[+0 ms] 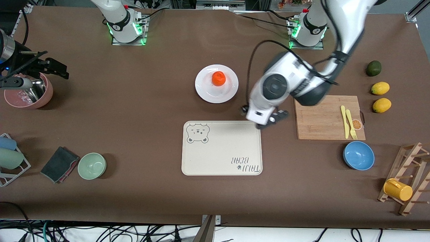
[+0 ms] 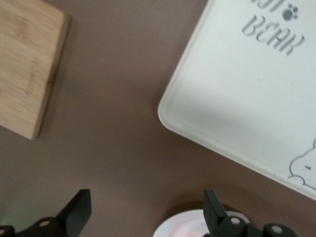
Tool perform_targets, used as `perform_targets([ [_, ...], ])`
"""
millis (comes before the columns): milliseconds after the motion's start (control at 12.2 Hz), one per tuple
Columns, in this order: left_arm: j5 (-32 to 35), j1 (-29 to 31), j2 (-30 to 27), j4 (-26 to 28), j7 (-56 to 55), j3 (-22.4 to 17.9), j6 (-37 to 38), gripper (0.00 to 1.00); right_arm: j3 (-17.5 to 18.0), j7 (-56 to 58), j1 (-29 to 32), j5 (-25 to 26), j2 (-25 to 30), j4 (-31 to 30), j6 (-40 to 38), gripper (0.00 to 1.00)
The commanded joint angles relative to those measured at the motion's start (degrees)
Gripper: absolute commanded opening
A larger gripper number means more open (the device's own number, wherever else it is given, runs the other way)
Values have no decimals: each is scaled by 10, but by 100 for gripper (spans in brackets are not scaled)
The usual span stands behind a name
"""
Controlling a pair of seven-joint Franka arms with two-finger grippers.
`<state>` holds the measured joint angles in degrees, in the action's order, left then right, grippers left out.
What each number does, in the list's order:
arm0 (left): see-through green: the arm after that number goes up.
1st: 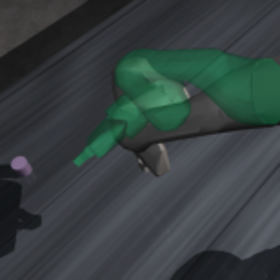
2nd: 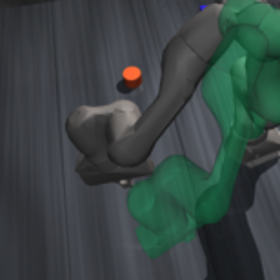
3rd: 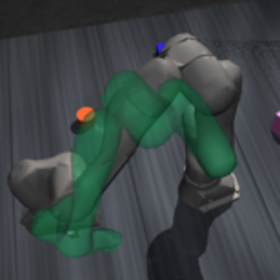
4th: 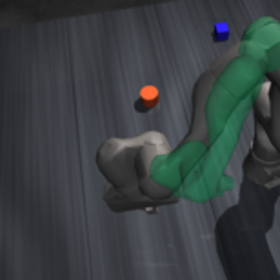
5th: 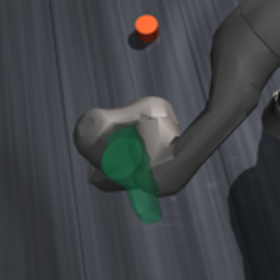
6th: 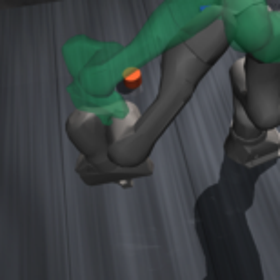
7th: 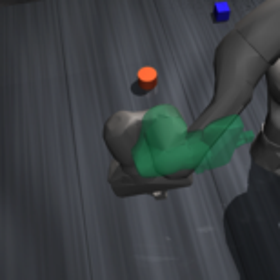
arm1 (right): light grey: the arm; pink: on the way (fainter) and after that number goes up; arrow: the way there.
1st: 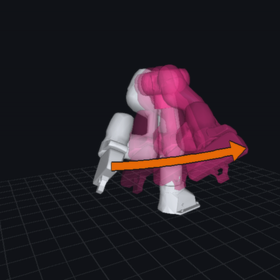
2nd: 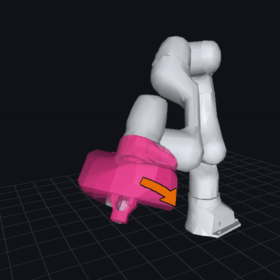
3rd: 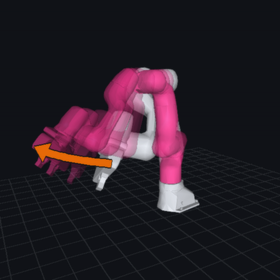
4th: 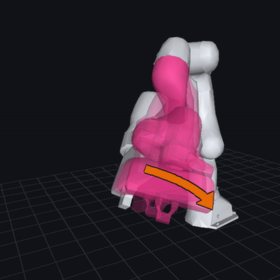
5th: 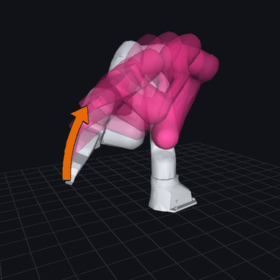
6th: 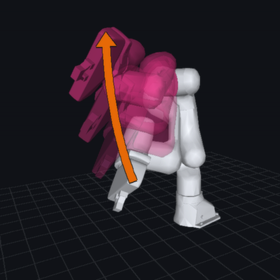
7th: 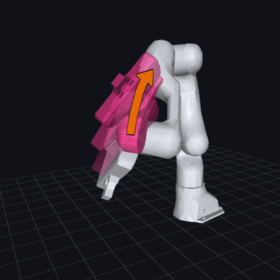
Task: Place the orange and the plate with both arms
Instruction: 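Withdraw the left gripper while the right gripper reaches toward the plate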
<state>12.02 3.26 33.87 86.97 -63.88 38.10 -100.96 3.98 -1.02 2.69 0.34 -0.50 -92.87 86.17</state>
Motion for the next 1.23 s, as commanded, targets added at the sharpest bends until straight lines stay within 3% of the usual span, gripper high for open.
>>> perform_targets([
  [0, -7, 78, -2, -17, 80, 2, 48, 100, 5, 0, 1, 5, 1, 6, -10, 100],
  [328, 18, 190, 0, -21, 217, 0, 52, 100, 6, -2, 0, -4, -3, 5, -10, 100],
  [656, 19, 242, -2, -22, 292, -2, 51, 100, 6, 12, 0, -26, -66, -5, -32, 100],
  [902, -39, 189, -70, -5, 414, -118, 57, 100, 7, -53, -7, -120, -101, -6, -1, 100],
  [1066, -116, 121, -146, 28, 519, -235, 66, 100, 7, -83, -35, -175, -114, -6, 21, 100],
  [1148, -131, 91, -182, 44, 560, -275, 84, 100, 7, -83, -46, -193, -128, -7, 34, 100],
])
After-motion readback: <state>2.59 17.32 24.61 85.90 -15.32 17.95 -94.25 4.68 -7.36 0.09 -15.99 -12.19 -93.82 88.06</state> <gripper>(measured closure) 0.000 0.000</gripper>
